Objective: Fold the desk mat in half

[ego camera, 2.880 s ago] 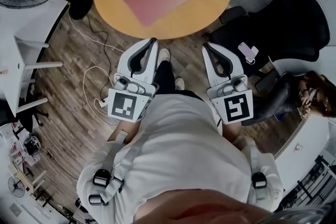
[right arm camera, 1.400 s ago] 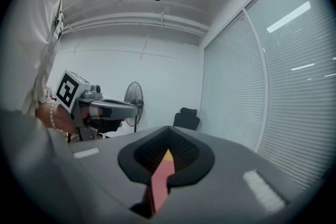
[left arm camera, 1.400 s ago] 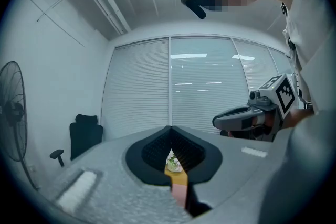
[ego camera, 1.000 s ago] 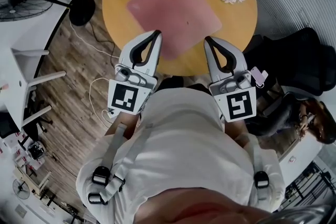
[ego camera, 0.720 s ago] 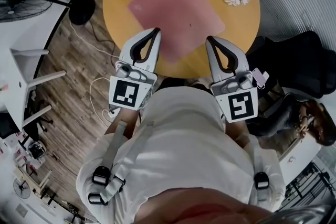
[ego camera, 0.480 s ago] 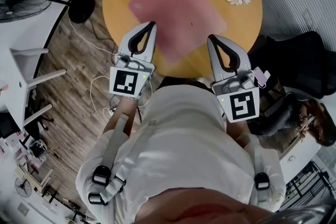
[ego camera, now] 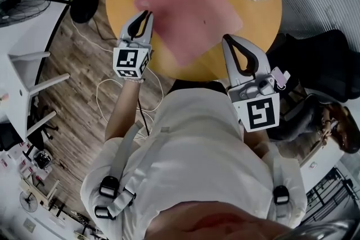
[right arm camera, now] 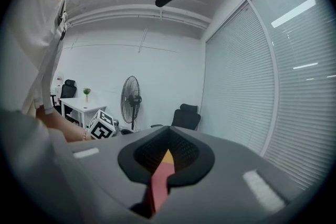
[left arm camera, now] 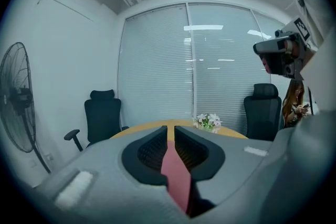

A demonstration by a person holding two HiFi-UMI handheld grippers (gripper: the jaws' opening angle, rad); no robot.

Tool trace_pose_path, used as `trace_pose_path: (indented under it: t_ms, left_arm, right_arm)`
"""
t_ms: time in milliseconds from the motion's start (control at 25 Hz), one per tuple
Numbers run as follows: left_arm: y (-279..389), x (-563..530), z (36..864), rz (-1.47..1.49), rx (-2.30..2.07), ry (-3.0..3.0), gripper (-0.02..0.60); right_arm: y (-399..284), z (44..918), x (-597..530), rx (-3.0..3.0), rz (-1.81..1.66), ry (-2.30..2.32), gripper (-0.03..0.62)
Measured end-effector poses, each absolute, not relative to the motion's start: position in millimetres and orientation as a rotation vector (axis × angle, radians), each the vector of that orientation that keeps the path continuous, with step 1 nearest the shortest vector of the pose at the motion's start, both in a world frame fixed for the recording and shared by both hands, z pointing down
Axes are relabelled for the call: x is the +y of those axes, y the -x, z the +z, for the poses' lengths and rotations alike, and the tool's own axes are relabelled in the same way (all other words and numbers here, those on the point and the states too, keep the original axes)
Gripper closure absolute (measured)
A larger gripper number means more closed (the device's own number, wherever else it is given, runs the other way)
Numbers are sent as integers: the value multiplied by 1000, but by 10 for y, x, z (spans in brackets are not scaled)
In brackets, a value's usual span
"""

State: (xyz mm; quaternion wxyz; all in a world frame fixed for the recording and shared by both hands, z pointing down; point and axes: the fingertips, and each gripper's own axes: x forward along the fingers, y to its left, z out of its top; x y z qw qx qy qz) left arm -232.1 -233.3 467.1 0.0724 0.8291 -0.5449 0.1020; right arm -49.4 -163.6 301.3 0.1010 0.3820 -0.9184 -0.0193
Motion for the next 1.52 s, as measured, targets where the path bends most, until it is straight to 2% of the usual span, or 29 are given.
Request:
trace_pose_path:
  t_ms: [1000, 1520]
  left_arm:
    - [3433, -3285, 6779, 679, -1653, -2174, 491]
    - [3718, -3567, 7564, 759, -1553, -2004, 431]
  right_arm:
    - [497, 3257, -2013, -2664, -19, -1072, 589]
    - [514, 3423, -2138, -2629, 17, -1034, 589]
